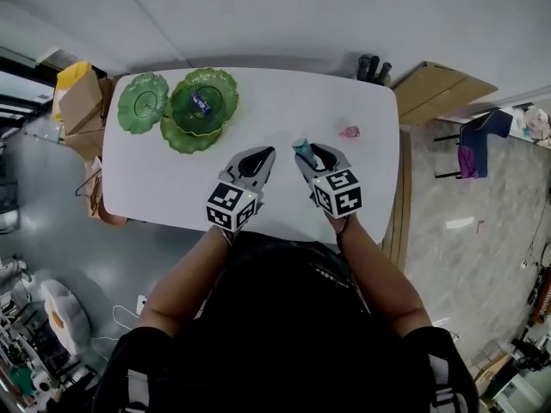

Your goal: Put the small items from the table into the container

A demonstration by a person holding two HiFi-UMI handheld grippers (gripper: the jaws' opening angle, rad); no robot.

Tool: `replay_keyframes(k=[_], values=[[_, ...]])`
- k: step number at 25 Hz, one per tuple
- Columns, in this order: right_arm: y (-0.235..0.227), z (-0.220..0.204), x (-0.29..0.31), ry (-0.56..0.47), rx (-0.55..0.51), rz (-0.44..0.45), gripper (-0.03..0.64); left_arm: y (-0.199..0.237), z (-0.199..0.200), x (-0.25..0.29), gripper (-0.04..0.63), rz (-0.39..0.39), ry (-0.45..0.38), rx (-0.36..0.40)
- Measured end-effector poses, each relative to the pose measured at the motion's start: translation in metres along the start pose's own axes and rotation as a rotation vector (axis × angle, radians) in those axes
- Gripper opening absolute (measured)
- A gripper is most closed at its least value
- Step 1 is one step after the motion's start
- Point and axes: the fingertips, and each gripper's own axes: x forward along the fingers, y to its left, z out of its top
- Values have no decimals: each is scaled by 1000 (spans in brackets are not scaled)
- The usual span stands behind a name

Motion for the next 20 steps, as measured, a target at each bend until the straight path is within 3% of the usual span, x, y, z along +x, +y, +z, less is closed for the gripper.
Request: replay_keyframes(k=[4, 11, 20], values=[[2, 17, -24, -72, 0, 0, 176, -10, 9, -11, 8, 37, -32, 27], [4, 19, -38, -98, 10, 8, 176, -22, 14, -22, 8, 60, -43, 47], [46, 37, -21, -102, -38, 54, 176, 4, 20, -63, 8, 121, -68, 44]])
